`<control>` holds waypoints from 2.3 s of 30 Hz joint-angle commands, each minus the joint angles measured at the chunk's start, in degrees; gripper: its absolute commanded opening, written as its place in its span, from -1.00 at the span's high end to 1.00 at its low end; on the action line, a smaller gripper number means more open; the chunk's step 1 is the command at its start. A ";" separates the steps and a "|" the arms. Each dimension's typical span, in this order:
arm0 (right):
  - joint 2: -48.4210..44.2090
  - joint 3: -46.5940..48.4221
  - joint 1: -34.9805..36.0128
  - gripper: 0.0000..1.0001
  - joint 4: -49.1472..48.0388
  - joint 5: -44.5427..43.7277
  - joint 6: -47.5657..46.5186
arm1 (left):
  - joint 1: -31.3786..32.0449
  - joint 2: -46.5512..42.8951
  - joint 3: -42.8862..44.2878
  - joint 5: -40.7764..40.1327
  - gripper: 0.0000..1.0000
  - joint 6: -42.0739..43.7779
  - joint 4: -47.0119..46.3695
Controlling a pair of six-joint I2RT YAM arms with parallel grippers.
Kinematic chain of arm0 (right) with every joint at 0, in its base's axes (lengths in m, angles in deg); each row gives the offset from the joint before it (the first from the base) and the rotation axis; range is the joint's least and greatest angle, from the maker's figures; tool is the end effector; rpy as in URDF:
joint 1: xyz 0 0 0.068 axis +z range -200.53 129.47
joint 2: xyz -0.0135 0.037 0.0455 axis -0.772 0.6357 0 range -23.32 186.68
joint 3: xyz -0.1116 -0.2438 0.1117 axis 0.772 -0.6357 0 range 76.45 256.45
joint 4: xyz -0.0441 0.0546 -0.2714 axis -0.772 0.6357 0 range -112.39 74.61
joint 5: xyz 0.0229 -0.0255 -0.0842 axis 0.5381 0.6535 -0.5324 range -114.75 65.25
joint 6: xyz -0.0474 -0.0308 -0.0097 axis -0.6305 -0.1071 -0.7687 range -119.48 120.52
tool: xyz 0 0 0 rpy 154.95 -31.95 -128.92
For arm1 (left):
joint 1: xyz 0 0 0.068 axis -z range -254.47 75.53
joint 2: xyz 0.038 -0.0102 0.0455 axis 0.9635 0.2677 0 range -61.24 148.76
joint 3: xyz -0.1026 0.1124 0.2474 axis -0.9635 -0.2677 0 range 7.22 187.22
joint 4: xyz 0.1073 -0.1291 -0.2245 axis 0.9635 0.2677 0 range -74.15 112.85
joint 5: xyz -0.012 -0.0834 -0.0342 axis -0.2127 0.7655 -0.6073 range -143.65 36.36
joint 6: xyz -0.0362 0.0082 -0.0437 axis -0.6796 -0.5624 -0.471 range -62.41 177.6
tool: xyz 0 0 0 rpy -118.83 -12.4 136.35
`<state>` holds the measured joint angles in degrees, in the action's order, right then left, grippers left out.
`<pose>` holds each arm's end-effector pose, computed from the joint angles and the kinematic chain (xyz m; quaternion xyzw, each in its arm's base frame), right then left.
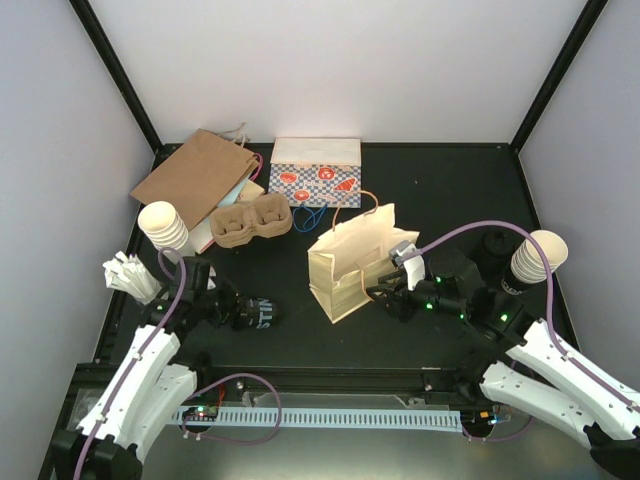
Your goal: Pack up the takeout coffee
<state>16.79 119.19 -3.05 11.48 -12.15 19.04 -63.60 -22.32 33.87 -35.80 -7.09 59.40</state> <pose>0.1039 0.1264 0.3084 -0.2687 0.8252 0.3458 0.3568 0.1307 -0.0377 0.1999 -0.3866 0.8627 -0.2950 0.1387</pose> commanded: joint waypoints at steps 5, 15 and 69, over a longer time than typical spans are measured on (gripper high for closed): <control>-0.51 1.39 -0.06 0.15 0.76 -0.30 -0.68 | -0.41 -2.47 3.58 -7.99 0.97 2.10 3.00; 0.63 1.56 -0.05 0.14 0.39 -0.06 -1.11 | -0.41 3.42 16.97 -22.79 0.97 9.79 17.15; 1.64 3.28 -0.05 0.14 2.03 -2.10 -2.52 | -3.17 36.50 26.59 -39.86 0.22 17.39 4.10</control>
<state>18.83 120.79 -3.05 13.64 -13.64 17.09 -66.44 16.34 59.80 -77.24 10.07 64.15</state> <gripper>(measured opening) 0.433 0.351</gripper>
